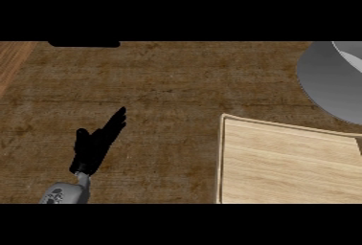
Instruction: Pick the lemon from the tray and place it in the pot
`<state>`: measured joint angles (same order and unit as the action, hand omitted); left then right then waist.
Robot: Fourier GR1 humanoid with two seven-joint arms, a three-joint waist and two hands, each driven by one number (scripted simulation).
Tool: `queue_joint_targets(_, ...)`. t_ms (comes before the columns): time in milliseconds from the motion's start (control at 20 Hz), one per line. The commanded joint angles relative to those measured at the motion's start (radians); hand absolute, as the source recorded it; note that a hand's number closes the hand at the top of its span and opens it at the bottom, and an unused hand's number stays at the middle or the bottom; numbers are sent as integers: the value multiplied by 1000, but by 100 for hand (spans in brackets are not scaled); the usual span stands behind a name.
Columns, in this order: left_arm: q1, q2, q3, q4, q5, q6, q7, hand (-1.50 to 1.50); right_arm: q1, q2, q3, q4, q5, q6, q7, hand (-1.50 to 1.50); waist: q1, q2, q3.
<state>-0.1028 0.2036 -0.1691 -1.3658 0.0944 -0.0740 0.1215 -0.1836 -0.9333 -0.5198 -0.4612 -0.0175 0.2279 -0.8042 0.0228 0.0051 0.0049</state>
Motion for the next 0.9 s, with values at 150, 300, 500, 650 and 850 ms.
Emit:
queue_joint_targets(150, 22, -63, -50, -24, -43, 32, 24, 0, -164, -119, 55, 47, 92, -77, 98, 150, 2, 0, -3)
queue_joint_targets(300, -17, -17, -2, -10, -25, -6, 33, 0, -282, -106, 119, 34, 149, -110, 193, 150, 3, 0, -4)
queue_joint_targets(500, -29, -29, 22, 37, -7, -24, 6, 0, -403, -138, 173, 44, 208, -96, 275, 150, 6, 3, -4)
queue_joint_targets(650, 2, -15, 16, 11, -21, -28, -4, 0, -471, -73, 251, 30, 284, -145, 345, 150, 14, 3, -4)
queue_joint_targets(850, 11, -16, 22, 9, -11, -44, 2, 0, -585, -81, 311, 65, 361, -128, 426, 150, 22, 5, -4)
